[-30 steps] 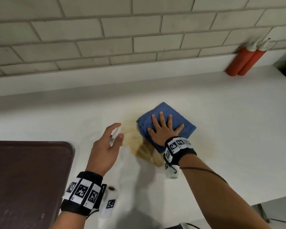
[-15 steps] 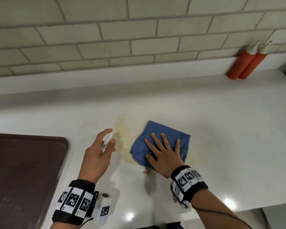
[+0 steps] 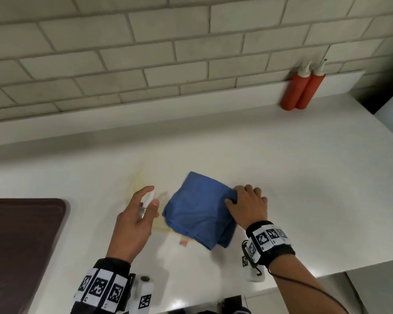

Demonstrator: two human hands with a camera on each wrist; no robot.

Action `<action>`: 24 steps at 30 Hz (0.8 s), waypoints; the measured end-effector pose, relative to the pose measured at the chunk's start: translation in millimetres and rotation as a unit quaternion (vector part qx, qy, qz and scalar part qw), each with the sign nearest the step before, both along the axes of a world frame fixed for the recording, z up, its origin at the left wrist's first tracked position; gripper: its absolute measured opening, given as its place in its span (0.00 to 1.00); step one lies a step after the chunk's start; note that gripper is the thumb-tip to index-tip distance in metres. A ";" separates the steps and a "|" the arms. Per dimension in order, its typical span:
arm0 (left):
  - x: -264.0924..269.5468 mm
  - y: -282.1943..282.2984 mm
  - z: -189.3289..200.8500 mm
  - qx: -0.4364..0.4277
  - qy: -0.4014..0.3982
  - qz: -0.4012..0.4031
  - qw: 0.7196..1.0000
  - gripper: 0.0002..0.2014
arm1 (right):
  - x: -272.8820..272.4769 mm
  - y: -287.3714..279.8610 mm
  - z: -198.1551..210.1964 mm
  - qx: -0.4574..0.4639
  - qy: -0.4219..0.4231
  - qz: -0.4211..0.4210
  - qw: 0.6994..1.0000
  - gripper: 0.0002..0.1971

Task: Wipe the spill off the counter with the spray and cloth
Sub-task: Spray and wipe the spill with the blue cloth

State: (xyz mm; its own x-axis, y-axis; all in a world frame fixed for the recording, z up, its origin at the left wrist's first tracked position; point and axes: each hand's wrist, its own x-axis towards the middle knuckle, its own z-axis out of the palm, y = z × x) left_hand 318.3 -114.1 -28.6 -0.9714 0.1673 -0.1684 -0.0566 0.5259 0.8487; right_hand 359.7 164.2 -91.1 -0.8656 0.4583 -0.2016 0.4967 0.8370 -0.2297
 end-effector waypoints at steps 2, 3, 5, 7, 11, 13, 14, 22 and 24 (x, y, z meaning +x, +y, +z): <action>1.1 2.6 -0.1 0.001 0.001 0.001 1.000 0.14 | -0.1 2.0 0.0 -0.046 0.008 0.000 0.999 0.15; 1.4 4.2 0.4 0.003 0.002 0.000 1.000 0.14 | 0.4 3.5 0.0 -0.087 0.018 -0.006 0.996 0.14; 1.5 6.5 0.4 0.005 0.003 -0.001 1.000 0.14 | 3.1 7.8 1.0 -0.175 0.045 -0.030 0.983 0.12; 0.7 8.1 -2.0 0.002 0.004 -0.004 1.000 0.15 | 6.6 14.3 3.0 -0.235 0.073 -0.052 0.968 0.10; 1.8 22.3 -10.5 -0.027 0.001 -0.043 0.999 0.16 | 20.8 26.4 6.9 -0.269 0.081 -0.067 0.957 0.17; 7.1 38.7 -15.5 -0.065 -0.004 -0.106 0.992 0.15 | 28.6 26.8 6.4 -0.272 0.073 -0.056 0.958 0.21; 10.5 48.1 -19.8 -0.090 -0.010 -0.145 0.985 0.14 | 32.0 25.3 5.6 -0.272 0.073 -0.051 0.958 0.23; 32.6 92.3 -46.1 -0.204 0.000 -0.279 0.938 0.18 | 48.7 2.6 0.8 -0.137 0.056 0.053 0.988 0.23; 36.0 94.3 -51.2 -0.216 0.016 -0.296 0.930 0.20 | 51.2 -1.2 -1.6 -0.115 0.047 0.074 0.989 0.23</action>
